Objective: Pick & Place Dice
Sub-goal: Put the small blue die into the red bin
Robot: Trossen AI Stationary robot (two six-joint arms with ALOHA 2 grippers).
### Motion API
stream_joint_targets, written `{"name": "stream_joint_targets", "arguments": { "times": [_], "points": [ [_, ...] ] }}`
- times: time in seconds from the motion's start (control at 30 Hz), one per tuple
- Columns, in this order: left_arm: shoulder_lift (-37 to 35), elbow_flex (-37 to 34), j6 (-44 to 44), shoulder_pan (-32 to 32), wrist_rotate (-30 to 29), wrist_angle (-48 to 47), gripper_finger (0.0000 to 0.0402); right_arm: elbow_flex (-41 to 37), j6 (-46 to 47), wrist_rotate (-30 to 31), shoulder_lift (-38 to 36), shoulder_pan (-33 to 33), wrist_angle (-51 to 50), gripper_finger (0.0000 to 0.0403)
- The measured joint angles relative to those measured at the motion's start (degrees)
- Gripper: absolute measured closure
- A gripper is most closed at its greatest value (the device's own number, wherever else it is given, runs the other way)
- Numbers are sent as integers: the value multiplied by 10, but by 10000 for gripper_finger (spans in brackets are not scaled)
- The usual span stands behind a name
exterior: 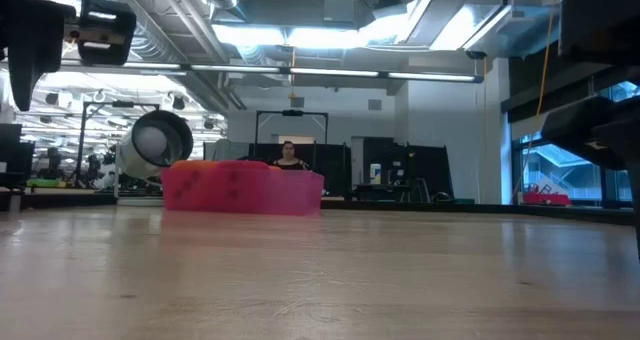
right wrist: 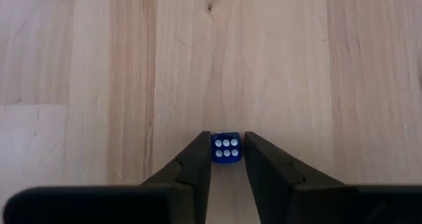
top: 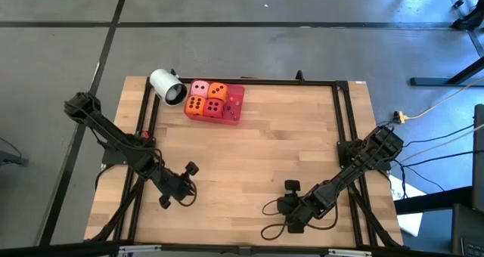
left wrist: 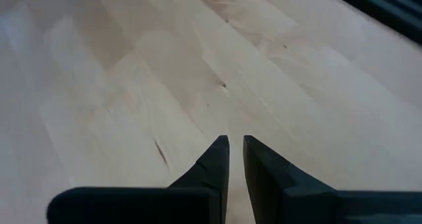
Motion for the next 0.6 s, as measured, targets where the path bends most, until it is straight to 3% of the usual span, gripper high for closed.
{"name": "stream_joint_targets", "arguments": {
  "times": [0.17, 0.27, 0.4, 0.6],
  "points": [
    [0, 0, -104, 0, 0, -3, 359, -1, 15, 19, 1, 0, 6, 324],
    [0, 0, -136, 0, -2, -4, 359, -1, 9, 70, 2, -5, 34, 325],
    [0, 0, -152, 0, -6, -4, 362, -1, -23, 182, 2, -24, 84, 326],
    [0, 0, -138, 0, -23, -4, 362, -1, -174, 406, 1, -99, 218, 326]
  ]
}}
